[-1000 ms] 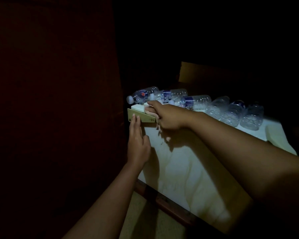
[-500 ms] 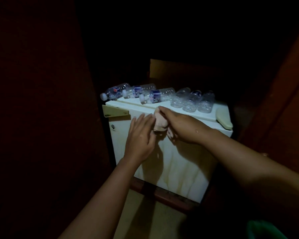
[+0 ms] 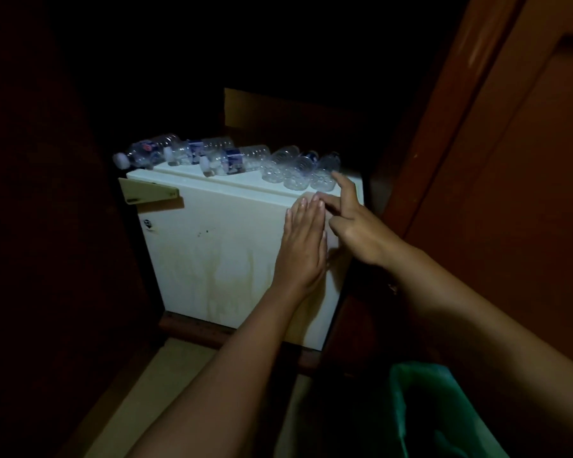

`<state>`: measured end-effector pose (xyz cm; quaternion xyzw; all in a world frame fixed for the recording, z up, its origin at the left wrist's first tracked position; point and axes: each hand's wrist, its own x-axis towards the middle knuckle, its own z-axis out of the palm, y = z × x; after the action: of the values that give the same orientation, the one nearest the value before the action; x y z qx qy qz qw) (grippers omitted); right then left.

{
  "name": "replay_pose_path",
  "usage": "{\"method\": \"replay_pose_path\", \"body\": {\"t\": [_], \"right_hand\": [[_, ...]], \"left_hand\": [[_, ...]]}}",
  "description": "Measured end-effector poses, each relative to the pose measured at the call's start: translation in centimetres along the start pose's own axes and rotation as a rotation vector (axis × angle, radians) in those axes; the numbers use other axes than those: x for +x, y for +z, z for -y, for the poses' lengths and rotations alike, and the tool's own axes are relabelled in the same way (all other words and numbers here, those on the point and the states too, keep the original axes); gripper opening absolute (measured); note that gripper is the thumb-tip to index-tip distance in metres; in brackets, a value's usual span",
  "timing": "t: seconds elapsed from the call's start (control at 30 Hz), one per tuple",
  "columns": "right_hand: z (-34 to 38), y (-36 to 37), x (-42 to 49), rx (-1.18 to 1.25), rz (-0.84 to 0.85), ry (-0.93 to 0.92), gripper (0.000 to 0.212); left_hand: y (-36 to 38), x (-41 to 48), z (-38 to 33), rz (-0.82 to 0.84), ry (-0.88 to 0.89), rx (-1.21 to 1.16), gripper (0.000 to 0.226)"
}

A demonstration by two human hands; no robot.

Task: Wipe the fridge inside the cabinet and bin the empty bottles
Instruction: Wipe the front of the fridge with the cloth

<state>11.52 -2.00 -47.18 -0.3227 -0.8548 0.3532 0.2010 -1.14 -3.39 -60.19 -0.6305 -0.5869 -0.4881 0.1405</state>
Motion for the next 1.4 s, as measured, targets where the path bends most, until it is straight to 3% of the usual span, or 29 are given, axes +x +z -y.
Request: {"method": "replay_pose_path", "body": {"t": [0.07,0.13,0.3,0.4,0.53,0.67,0.8,0.93,1.03,1.13,1.4], "right_hand": [[-0.1,-0.4,-1.7,0.059,-0.029,-0.049,0.086],[-0.3,-0.6,-4.1,-0.069,-0.114,-0.173,0.078],[-3.7,-2.5,-9.0,-0.527,-0.645,-0.577,0.048],[-6.9,-4.1,-8.1,-0.741,-0.801,-0.484,0.064],[-9.6,-5.5,-5.8,-0.884,-0.861,-0.296,0.086],[-11.3,-5.6,-4.0,-0.992,-0.937,-0.305,0.094],[-11.7,-5.3,-3.2,-0.993,-1.021,-0.318,0.092],[-12.1,-5.3,-2.7,-1.008,-1.074,-0.354,0.09],[-12.2,-5.4,-2.6,-1.0,-1.093,-0.363,0.089],[-12.1,-4.9,-2.7,-0.99,-1.104,-0.333,0.087],[-12.0,-4.4,-2.8,-0.934,-1.097,-0.323,0.084]], "left_hand": [[1.2,0.2,-0.3,-0.04,-0.03,0.046,0.055],[2.1,0.1,-0.6,-0.082,-0.035,0.154,0.057],[3.5,0.3,-1.4,-0.14,-0.041,0.376,0.059],[4.0,0.7,-2.1,-0.165,-0.037,0.378,0.061],[3.9,1.3,-1.7,-0.084,0.033,0.305,0.072],[5.5,-0.8,0.3,-0.094,-0.013,0.348,0.065],[7.6,-3.0,0.5,-0.124,-0.129,0.36,0.063],[7.7,0.3,-1.8,-0.275,-0.215,0.29,0.062],[8.4,0.3,-1.3,-0.312,-0.178,0.288,0.06],[10.1,-4.1,0.3,-0.236,-0.124,0.317,0.063],[10.0,-1.2,-1.3,-0.357,-0.273,0.269,0.071]]}}
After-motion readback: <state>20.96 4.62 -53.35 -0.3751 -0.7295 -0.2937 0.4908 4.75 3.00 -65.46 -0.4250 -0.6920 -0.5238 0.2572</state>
